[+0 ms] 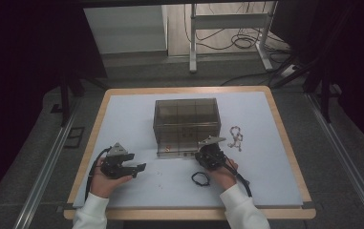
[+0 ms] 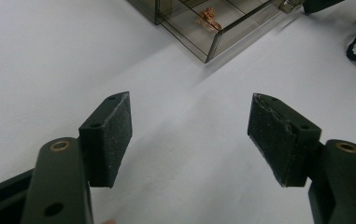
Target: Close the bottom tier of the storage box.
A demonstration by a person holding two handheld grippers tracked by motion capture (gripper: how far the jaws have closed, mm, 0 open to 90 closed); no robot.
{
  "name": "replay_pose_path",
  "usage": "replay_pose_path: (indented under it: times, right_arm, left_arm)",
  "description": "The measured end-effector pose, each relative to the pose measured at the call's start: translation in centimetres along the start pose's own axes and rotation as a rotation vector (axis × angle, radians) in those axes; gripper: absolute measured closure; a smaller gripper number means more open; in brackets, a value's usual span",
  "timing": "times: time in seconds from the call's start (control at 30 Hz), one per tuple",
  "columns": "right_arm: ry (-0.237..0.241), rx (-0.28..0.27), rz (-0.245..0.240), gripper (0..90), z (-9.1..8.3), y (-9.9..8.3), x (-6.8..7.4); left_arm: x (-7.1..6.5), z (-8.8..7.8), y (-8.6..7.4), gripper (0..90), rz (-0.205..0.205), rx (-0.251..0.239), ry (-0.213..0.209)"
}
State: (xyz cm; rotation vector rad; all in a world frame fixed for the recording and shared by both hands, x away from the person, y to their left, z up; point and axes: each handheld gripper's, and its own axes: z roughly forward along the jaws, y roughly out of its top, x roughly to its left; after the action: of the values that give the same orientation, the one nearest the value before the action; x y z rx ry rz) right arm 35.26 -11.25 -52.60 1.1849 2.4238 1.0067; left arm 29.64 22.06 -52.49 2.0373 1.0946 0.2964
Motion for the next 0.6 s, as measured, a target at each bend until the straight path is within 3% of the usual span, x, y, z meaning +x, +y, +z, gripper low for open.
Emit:
replay_pose_path:
  times: [0.6]
  right_arm:
    - [-0.005, 0.0, 0.009, 90.0, 0.57, 0.58, -0.24]
  left_arm:
    - [0.17, 0.12, -0.11, 31.2, 0.002, 0.006, -0.002]
